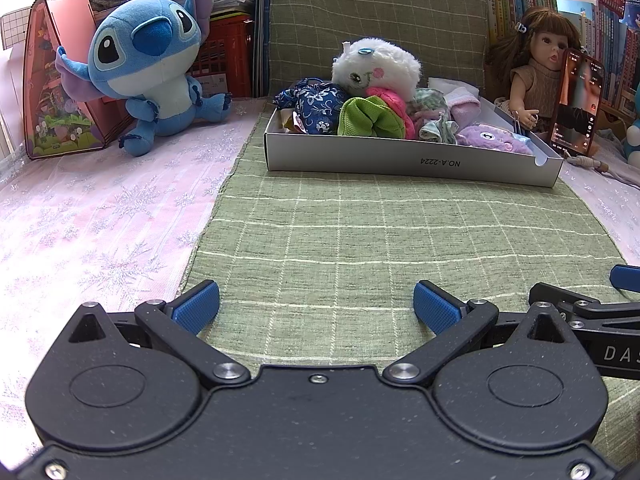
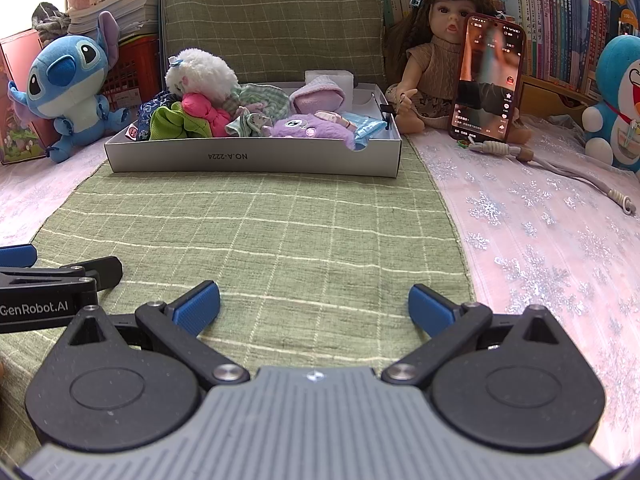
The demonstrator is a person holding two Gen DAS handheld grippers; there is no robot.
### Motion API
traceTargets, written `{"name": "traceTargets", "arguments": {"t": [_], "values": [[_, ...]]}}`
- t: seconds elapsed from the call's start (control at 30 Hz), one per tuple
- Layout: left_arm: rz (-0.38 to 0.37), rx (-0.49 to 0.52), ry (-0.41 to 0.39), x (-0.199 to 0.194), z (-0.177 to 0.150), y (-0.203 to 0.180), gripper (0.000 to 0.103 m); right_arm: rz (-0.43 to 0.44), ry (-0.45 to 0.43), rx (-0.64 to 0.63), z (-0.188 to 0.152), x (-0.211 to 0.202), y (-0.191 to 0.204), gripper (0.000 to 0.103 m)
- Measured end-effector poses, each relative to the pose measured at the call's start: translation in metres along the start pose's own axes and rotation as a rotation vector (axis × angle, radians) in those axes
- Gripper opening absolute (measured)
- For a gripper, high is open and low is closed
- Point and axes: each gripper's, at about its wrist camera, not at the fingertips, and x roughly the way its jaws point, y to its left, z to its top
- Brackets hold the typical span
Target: Organize soft objects
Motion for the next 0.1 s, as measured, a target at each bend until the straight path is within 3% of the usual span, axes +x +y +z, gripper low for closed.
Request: {"name": "traceTargets", "arguments": {"t": [0.1], "values": [[0.0,0.0,0.0,0.0,0.0,0.0,0.103,0.0,0.0,0.0,0.0,0.0,0.0001,0.103]]}}
